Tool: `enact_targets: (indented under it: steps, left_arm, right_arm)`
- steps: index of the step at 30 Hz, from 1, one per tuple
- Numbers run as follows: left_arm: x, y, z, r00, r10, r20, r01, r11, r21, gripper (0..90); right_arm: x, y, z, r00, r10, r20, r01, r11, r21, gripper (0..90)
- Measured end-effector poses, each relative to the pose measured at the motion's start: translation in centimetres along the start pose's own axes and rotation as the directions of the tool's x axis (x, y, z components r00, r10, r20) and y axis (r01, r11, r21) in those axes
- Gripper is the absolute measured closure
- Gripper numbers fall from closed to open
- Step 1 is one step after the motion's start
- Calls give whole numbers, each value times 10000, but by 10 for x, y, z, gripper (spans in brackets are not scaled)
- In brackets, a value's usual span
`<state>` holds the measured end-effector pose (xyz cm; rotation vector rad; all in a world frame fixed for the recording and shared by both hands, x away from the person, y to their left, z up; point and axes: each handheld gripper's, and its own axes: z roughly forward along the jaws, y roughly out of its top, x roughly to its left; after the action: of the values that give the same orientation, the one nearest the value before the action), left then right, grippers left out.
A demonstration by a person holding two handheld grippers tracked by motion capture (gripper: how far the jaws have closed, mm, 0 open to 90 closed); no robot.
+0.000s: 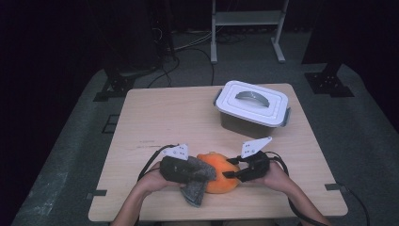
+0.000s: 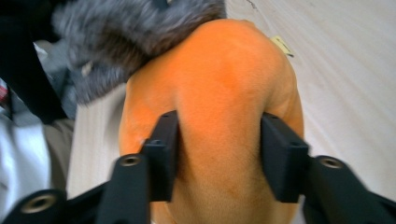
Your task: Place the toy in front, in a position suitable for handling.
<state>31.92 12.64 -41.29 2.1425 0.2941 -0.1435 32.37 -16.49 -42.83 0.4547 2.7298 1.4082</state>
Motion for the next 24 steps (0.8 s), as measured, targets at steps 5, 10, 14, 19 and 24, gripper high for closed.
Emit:
enact_targets:
  steps: [5, 10, 14, 19, 24]
  left_arm:
    - [4, 14, -10, 9996, -9, -272, -4, 9988, -490, 731]
    - [8, 11, -10, 9994, -127, -325, 115, 9992, -381, 730]
    - [11, -2, -10, 9987, -318, -406, 305, 9990, -324, 730]
    - [18, -21, -17, 9944, -688, -803, 691, 9976, 3, 729]
    - [22, -22, -21, 9925, -870, -862, 856, 9961, -196, 730]
  right_arm:
    - [3, 0, 0, 9995, -298, 49, 299, 9995, -112, 573]
    - [3, -1, 0, 9995, -314, -48, 314, 9993, -179, 571]
    - [3, -2, -1, 9993, -371, -44, 370, 9991, -193, 569]
    - [3, -1, -1, 9991, -420, -4, 420, 9990, -169, 567]
    - [3, -1, -1, 9992, -393, 24, 394, 9990, -189, 564]
